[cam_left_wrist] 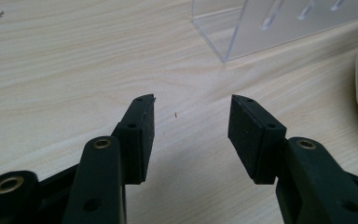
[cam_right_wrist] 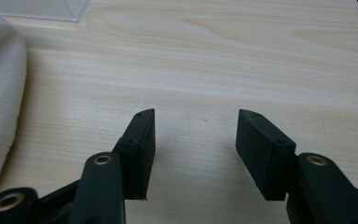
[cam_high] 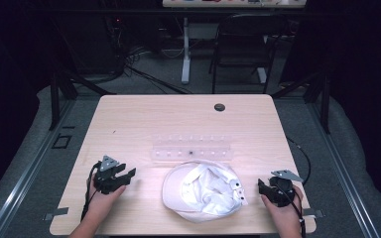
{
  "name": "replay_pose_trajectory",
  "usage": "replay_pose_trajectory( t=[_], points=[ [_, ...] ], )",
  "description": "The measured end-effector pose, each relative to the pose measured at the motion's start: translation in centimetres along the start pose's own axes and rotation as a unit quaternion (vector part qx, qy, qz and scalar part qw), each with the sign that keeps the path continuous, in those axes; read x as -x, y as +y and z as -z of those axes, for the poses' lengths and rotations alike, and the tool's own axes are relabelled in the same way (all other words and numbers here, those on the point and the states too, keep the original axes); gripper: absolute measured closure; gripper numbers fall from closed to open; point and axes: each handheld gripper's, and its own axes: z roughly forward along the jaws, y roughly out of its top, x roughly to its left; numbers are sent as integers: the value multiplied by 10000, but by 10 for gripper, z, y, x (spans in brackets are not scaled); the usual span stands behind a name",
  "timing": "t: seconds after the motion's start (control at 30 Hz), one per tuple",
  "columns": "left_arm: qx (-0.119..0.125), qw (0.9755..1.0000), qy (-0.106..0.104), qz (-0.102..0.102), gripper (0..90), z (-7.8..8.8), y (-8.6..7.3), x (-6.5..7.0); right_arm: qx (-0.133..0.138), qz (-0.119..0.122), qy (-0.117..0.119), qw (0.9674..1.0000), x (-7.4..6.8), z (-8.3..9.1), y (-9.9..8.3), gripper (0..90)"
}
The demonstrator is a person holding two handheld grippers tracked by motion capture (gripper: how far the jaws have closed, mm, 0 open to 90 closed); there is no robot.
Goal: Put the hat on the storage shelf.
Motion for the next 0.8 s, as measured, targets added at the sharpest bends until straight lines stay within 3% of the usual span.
replay_pose_trajectory(
  t=[0.07, 0.2, 0.37, 0.47, 0.67, 0.8],
  points=[
    [12, 10000, -6, -2, 513, 1, 0, 0, -86, -57, 41, 9999, -1, 3, 3, 480],
    [1, 10000, -45, 76, 491, 1, 0, -1, -314, -293, 420, 9982, -3, 10, 10, 538],
    [-2, 9999, -101, 68, 511, 1, -1, 0, -566, -88, 531, 9969, -11, 14, 14, 560],
    [1, 9999, -85, -76, 531, 1, 0, 2, -766, -138, 677, 9947, -11, 14, 16, 573],
    [8, 9998, -218, 3, 546, 2, 1, 2, -1129, -269, 897, 9892, -10, 19, 27, 595],
    [-8, 9997, -235, 28, 546, 3, 1, 1, -1296, -201, 969, 9866, -10, 24, 34, 595]
  ],
)
